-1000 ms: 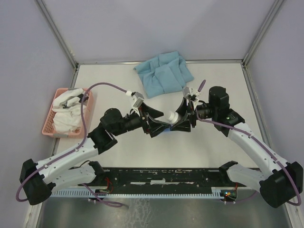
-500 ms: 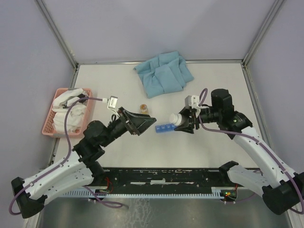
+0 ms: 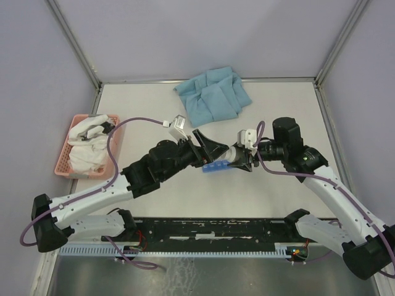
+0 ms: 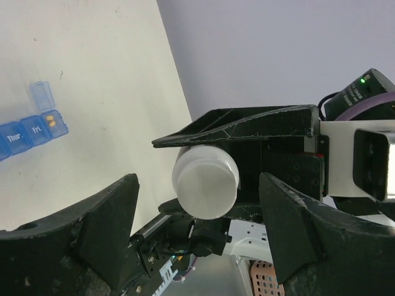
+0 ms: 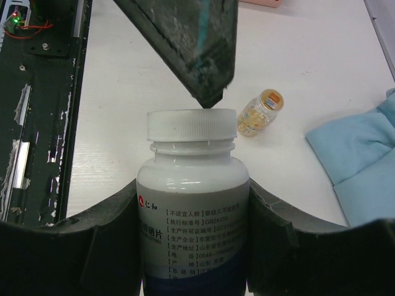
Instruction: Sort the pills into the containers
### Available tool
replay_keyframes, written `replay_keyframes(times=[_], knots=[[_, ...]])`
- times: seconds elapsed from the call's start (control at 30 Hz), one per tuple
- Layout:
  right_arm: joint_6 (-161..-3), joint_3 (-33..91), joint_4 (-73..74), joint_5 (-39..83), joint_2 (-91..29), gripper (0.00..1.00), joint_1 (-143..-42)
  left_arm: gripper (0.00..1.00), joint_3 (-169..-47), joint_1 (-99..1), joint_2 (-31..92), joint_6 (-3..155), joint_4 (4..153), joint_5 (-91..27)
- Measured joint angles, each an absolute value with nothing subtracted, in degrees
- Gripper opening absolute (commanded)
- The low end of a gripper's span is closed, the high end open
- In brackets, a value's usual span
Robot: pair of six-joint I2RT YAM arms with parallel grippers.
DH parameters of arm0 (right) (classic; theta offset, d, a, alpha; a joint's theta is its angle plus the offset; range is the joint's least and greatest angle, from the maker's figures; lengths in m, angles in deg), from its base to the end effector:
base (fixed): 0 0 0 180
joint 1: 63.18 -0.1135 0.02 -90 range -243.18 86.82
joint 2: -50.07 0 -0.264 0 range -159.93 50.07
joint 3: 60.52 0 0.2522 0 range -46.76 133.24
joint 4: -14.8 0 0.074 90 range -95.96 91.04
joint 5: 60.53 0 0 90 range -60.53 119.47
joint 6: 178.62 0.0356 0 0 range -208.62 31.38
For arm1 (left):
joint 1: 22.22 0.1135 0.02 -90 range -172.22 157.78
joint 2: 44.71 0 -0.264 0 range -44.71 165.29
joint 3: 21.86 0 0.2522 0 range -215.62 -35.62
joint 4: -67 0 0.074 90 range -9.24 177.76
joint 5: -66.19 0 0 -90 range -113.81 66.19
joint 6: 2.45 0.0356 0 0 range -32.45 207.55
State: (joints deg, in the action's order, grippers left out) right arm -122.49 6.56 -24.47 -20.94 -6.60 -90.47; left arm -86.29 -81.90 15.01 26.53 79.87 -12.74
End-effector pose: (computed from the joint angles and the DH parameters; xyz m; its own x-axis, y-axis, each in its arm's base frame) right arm 0.1720 0.1196 0.3330 0.1410 -0.3269 -0.9345 -0.9797 0.0900 -0.1793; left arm 0.1301 -0.2090 0.3467 -0.6919 -0.5176 -0.5034 0.3013 0.4267 -0.8527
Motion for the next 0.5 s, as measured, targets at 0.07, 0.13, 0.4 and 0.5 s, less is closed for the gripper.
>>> replay_keyframes(times=[0.07,0.13,0.4,0.5], knots=[[-122.8,6.6,-24.5,-20.8,-6.7,0.01,-90.6,0.77,-86.7,-82.1,15.9,26.4,80.0,-12.0],[-123.0,6.6,-24.5,-20.6,-6.7,0.01,-90.6,0.73,-86.8,-82.2,16.5,26.4,80.4,-11.7],[-123.2,6.6,-24.8,-20.2,-6.9,0.01,-91.2,0.67,-86.8,-82.6,16.8,26.3,80.7,-11.5],[-123.2,6.5,-24.8,-20.0,-7.1,0.01,-91.3,0.65,-86.8,-82.7,16.9,26.3,80.7,-11.5]])
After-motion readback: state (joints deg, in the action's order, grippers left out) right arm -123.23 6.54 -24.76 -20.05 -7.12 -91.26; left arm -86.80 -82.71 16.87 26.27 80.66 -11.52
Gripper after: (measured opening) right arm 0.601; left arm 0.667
